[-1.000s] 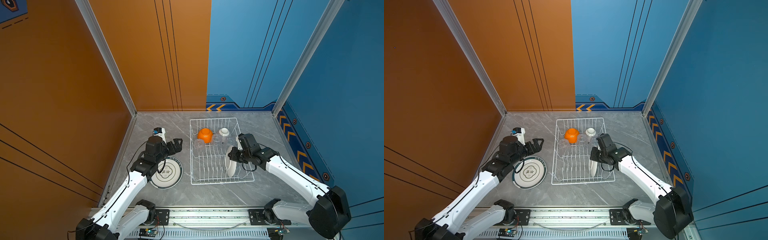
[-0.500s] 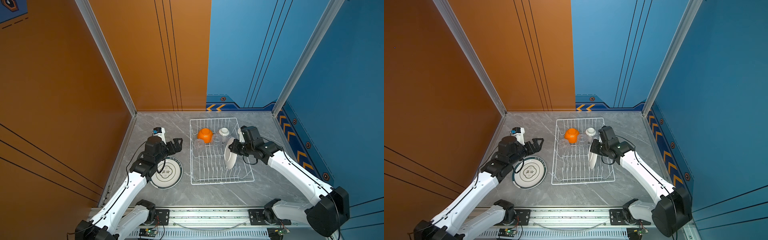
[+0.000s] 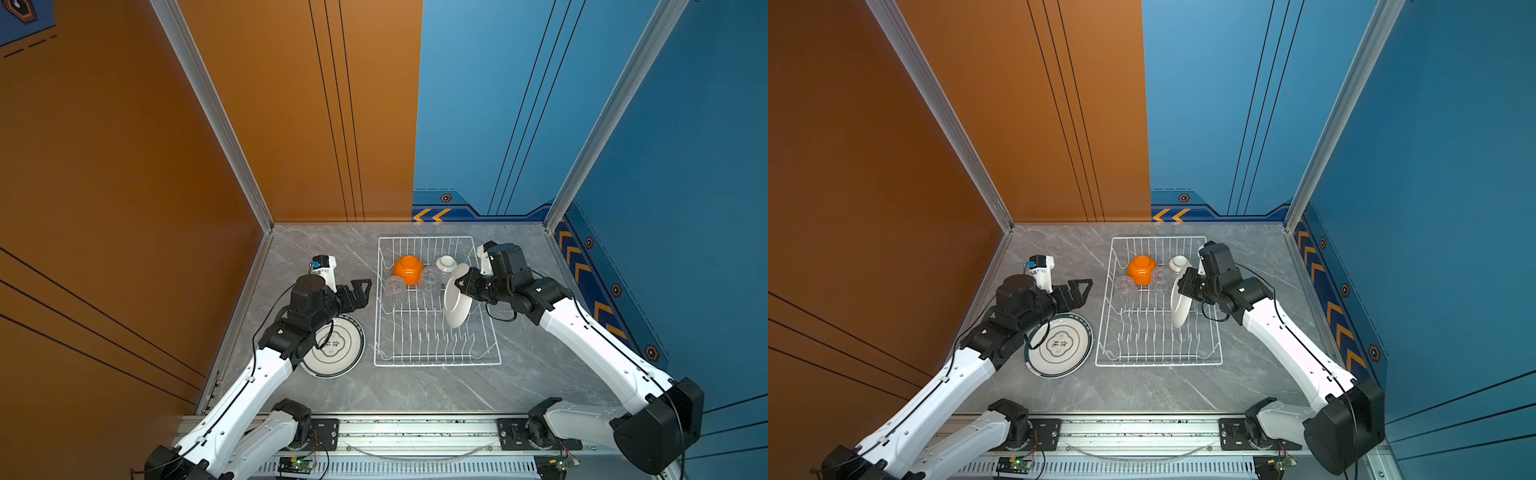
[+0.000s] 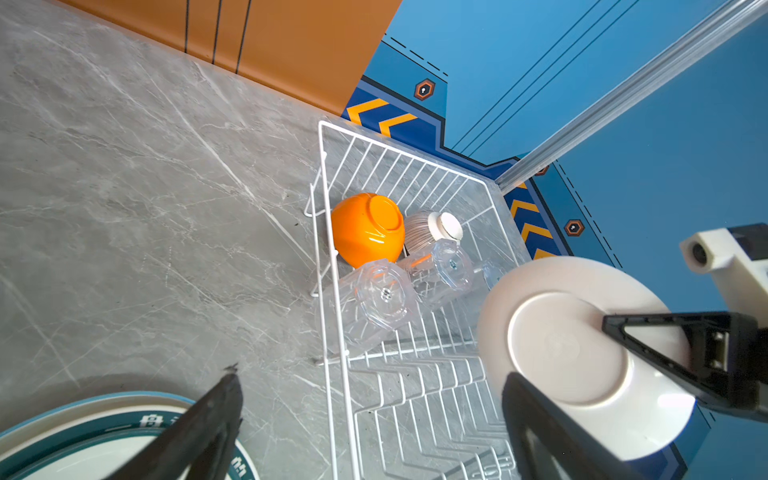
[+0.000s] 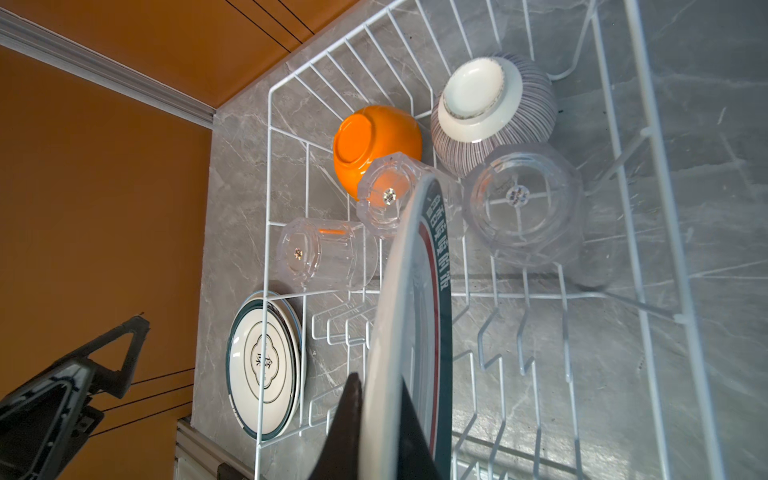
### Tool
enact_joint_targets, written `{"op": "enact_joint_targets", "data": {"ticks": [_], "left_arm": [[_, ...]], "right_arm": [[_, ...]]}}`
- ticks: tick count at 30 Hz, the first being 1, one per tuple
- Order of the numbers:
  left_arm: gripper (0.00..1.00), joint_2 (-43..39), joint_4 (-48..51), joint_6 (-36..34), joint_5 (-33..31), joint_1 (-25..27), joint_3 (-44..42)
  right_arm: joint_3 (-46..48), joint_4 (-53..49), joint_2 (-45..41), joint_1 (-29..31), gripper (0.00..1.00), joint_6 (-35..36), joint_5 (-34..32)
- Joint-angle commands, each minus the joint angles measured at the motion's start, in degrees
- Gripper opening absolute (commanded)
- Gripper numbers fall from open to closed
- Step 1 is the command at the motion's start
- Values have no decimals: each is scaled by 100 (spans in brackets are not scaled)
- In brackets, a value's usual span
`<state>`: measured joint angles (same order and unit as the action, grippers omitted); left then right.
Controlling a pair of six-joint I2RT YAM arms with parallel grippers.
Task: Unload the mixed dishes from the dish rack
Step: 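Tilt the white plate up with the right gripper while the left reaches toward it, then grasp the rim of the tilted white plate with the left gripper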
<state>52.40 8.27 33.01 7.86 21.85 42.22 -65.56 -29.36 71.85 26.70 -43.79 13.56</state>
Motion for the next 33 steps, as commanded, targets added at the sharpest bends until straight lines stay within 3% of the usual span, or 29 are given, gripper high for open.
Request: {"op": "enact_joint_targets", "data": {"ticks": [1, 11, 21, 33], "left_arm": [[98, -33, -124, -313, 229, 215, 203], [98, 16, -434, -1092, 194, 1038, 314], [98, 25, -906, -1963, -827, 2035, 146], [98, 475, -1454, -2449, -1319, 2842, 225]], "right_arm": [[-310, 707, -172, 64, 0, -283, 438], [-449, 1237, -49, 55, 0, -581, 557], [-192, 1575, -266, -74, 0, -1020, 700], [165, 2065, -667, -191, 0, -1612, 897]]}}
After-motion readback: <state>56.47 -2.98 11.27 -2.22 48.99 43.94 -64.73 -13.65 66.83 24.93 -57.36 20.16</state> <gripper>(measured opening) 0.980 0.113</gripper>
